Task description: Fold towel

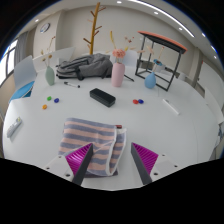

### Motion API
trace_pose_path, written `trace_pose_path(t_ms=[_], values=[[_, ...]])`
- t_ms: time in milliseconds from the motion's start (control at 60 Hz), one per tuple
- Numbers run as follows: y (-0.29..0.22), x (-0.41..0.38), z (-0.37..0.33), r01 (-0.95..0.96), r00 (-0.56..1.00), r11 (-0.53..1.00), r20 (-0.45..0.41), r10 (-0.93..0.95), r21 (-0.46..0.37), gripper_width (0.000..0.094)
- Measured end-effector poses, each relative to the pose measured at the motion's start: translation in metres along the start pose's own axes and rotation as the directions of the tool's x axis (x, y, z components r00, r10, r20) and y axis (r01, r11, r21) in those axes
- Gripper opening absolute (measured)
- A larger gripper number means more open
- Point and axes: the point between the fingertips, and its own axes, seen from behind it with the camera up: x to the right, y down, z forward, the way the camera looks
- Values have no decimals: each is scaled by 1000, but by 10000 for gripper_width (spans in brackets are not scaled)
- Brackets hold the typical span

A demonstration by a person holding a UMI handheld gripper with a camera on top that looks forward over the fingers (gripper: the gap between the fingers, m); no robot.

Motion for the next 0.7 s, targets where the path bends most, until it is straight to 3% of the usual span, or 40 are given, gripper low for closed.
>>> trace_pose_path(t_ms=[33,100,367,500,700], values=[[-10,-1,-19,-10,1000,1000,18,10,14,788],[-23,1,-74,-39,998,999,41,38,24,859],[-30,9,-288,-90,996,994,-18,91,56,847],[-23,0,-326,-120,993,990,-14,121,79,847],[-10,-10,-329,-82,996,994,-14,84,73,848]])
